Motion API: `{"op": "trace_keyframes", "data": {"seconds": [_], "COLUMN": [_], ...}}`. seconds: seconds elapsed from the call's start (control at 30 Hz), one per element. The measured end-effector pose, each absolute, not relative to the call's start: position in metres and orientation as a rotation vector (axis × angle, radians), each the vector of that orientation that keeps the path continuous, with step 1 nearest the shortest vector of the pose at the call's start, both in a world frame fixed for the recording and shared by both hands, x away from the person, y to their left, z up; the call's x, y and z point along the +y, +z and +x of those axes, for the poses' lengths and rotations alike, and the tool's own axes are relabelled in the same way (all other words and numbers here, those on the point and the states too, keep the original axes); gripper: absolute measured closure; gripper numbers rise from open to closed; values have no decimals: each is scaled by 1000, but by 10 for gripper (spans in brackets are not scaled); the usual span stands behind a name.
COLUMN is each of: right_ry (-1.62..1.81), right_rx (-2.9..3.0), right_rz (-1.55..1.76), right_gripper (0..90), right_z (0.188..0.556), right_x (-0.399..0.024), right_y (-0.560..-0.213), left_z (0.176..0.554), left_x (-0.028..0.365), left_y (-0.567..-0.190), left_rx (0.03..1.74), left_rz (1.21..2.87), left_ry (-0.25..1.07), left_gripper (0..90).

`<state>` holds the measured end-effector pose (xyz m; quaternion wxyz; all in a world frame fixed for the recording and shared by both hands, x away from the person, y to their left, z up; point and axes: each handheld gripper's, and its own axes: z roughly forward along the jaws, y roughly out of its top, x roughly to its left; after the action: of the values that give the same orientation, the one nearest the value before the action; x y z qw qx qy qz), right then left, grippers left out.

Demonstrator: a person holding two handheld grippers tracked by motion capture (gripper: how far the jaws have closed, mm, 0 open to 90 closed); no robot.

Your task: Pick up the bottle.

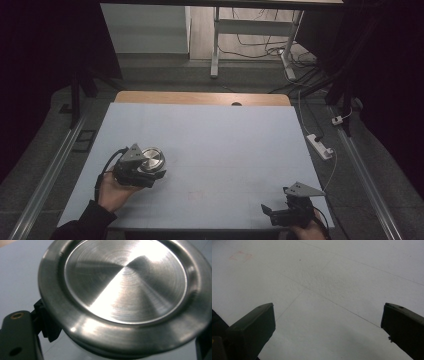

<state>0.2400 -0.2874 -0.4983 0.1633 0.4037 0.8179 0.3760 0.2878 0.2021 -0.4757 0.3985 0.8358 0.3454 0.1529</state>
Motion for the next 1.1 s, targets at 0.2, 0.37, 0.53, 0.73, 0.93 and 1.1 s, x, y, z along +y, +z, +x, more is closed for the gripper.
{"op": "trace_keyframes", "data": {"seconds": [0.2, 0.37, 0.53, 0.73, 0.93, 1.1], "right_ry": [1075, 1077, 1075, 1080, 1080, 1081], "right_rx": [2330, 2329, 2330, 2328, 2329, 2330], "right_rz": [1153, 1154, 1151, 1155, 1154, 1152], "right_gripper": [0, 0, 0, 0, 0, 0], "right_z": [240, 240, 240, 240, 240, 240], "right_x": [-288, -288, -288, -288, -288, -288], "right_y": [-498, -498, -498, -498, -498, -498], "left_z": [294, 299, 306, 314, 321, 327], "left_x": [189, 177, 165, 150, 137, 128], "left_y": [-469, -464, -459, -455, -452, -449], "left_rx": [829, 789, 752, 718, 689, 666], "left_rz": [2131, 2148, 2158, 2165, 2180, 2186], "left_ry": [385, 382, 371, 350, 337, 321], "left_gripper": [155, 155, 155, 155, 155, 156]}}
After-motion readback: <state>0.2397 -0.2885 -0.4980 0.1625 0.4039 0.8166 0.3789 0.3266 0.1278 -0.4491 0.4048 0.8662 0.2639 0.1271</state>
